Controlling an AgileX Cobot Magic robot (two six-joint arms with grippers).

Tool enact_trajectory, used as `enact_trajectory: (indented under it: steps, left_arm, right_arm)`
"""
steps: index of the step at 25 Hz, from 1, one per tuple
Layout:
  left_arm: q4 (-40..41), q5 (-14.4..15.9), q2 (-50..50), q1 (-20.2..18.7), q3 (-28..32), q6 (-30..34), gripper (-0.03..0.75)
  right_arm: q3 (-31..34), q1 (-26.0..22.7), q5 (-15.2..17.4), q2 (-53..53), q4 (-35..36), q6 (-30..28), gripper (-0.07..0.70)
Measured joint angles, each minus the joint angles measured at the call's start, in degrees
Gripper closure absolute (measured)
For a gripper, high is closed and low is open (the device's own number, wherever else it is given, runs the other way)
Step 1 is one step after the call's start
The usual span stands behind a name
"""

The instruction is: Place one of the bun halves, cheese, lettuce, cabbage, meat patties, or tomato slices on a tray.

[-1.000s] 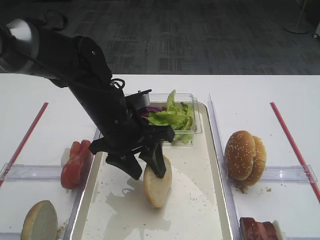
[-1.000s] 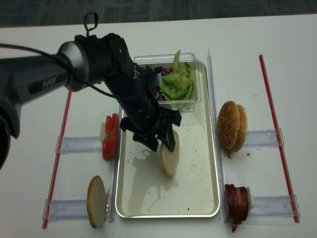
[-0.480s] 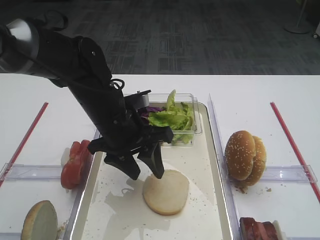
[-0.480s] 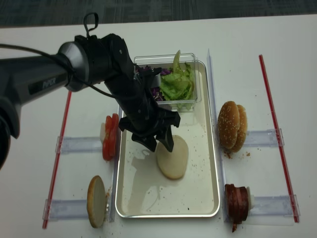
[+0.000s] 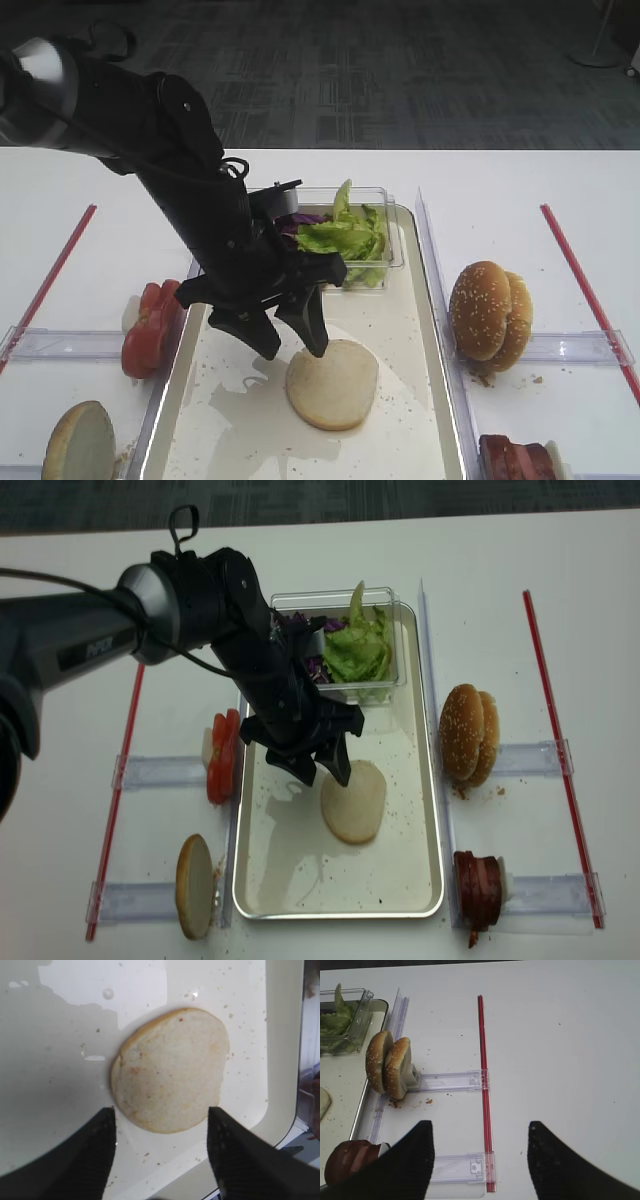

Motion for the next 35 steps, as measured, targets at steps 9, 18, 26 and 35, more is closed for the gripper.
enact_trajectory:
  steps: [9, 18, 26, 35]
  left_arm:
    - [0.0, -0.1, -4.5, 0.0, 0.0, -0.1, 0.342]
    - [0.5, 0.7, -14.4, 0.0, 0.0, -2.2, 0.341]
    - [3.3, 2.5, -19.0, 0.0, 0.0, -4.6, 0.342]
    - [22.2, 6.3, -19.1, 0.0, 0.0, -16.7, 0.341]
  right_arm:
    - [0.0, 0.0, 0.0, 0.0, 0.0, 0.0, 0.186]
    - [0.0, 0.0, 0.0, 0.0, 0.0, 0.0, 0.186]
    - [0.0, 0.0, 0.0, 0.0, 0.0, 0.2, 0.186]
    - [0.0, 0.0, 0.0, 0.0, 0.0, 0.1, 0.186]
